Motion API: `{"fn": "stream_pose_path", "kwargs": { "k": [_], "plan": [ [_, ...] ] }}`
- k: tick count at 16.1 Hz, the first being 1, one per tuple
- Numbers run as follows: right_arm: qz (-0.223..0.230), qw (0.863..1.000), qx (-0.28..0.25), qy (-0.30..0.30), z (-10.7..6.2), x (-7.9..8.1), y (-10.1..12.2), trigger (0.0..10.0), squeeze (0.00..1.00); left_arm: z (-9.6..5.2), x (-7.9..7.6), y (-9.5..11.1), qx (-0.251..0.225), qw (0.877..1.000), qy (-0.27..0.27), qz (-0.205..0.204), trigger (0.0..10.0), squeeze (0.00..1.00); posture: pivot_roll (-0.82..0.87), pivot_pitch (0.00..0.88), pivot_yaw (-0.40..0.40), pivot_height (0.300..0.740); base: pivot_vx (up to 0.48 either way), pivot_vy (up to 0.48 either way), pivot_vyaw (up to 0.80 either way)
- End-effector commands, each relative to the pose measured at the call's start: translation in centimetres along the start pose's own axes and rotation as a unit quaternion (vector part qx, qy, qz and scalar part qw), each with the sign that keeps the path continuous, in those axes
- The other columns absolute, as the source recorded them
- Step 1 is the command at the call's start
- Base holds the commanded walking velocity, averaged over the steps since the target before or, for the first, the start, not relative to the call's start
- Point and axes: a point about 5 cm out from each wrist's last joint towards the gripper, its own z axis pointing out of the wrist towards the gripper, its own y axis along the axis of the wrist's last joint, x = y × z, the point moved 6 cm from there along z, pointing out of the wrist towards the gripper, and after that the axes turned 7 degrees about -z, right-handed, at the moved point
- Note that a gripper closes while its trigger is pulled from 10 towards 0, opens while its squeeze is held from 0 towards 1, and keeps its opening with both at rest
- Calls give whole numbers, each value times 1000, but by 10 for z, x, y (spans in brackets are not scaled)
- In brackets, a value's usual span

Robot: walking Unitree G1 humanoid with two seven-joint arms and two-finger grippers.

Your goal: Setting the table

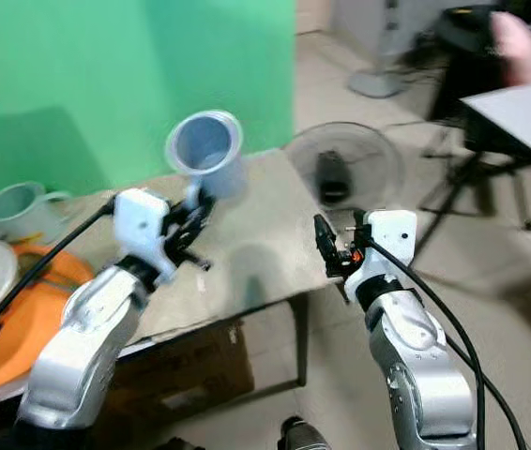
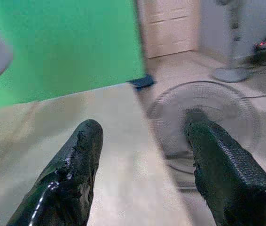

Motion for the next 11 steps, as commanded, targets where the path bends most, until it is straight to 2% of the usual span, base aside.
{"fn": "stream_pose_path", "kwargs": {
  "k": [1, 5, 6, 7, 8, 9, 10, 11],
  "plan": [
    [-15, 1000, 9, -9, -1, -2, -2, 10000, 0, -11, 12, 0, 9, 999, 34, 14, 10000, 0, -114, 0, 114, 740, 0, 0, -788],
    [-4, 1000, 22, 1, 0, 1, -5, 10000, 0, -22, 28, 6, -4, 995, 95, 11, 10000, 0, -92, 0, 91, 740, 0, 0, -788],
    [-9, 1000, 28, -4, 3, 0, -8, 10000, 0, -24, 34, 5, -4, 993, 114, -8, 10000, 0, -84, 0, 79, 740, 0, 0, -788],
    [-10, 999, 30, -5, 7, 0, -9, 10000, 0, -28, 41, 3, 1, 992, 129, 0, 10000, 0, -85, 0, 81, 740, 0, 0, -788],
    [-3, 1000, 25, 11, 9, 4, -3, 10000, 0, -37, 48, 1, 14, 988, 150, 29, 10000, 0, -90, 0, 77, 740, 0, 0, -788],
    [-2, 1000, 23, 14, 9, 5, -1, 10000, 0, -38, 49, 2, 12, 987, 154, 32, 10000, 0, -90, 0, 77, 740, 0, 0, -788],
    [-14, 1000, 24, 12, 9, 2, -1, 10000, 0, -46, 51, 3, 8, 986, 161, 31, 10000, 0, -97, 0, 59, 740, 0, 0, -788],
    [-16, 999, 24, 16, 9, 3, 0, 10000, 0, -52, 53, 4, 6, 985, 169, 16, 10000, 0, -100, 0, 56, 740, 0, 0, -788]
  ]
}}
